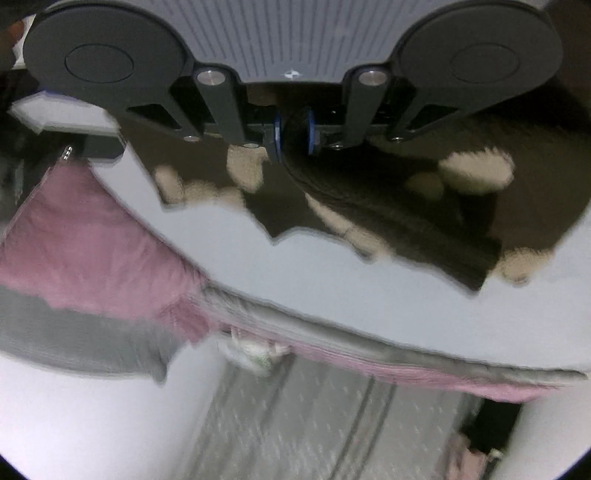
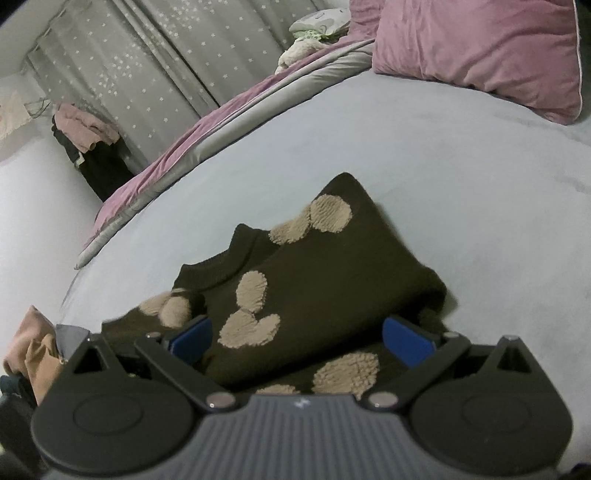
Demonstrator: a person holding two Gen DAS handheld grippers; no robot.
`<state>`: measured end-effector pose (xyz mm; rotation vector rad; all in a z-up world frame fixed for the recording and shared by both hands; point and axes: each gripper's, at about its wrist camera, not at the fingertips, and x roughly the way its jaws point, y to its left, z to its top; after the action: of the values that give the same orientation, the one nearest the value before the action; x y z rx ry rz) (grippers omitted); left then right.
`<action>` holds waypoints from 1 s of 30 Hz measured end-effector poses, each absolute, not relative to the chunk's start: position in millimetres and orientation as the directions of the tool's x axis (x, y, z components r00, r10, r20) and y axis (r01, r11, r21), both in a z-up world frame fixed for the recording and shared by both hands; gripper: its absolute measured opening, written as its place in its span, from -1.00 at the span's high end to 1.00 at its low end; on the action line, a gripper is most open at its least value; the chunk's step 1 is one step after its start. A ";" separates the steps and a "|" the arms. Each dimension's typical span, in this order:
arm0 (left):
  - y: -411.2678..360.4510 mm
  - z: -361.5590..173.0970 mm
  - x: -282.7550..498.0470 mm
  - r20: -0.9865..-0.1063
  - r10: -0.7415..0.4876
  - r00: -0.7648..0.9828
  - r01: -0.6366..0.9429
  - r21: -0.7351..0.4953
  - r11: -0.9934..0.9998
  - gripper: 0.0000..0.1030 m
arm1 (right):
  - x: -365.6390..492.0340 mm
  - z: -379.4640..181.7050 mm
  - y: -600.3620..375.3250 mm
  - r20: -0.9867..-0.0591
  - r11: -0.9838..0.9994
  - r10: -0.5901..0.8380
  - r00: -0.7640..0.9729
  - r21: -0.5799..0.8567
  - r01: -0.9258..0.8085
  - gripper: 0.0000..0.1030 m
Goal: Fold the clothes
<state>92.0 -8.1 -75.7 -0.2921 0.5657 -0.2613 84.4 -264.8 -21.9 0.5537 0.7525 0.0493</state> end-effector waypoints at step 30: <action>-24.4 -57.6 90.8 -0.434 -0.442 0.785 0.303 -0.352 0.886 0.15 | 86.9 -22.4 -292.8 -0.608 0.799 0.244 0.755 0.568 0.200 -0.99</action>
<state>90.8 -24.4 -57.6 -0.2712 0.5323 -0.4070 86.9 -292.8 -22.4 0.6604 0.7282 0.0261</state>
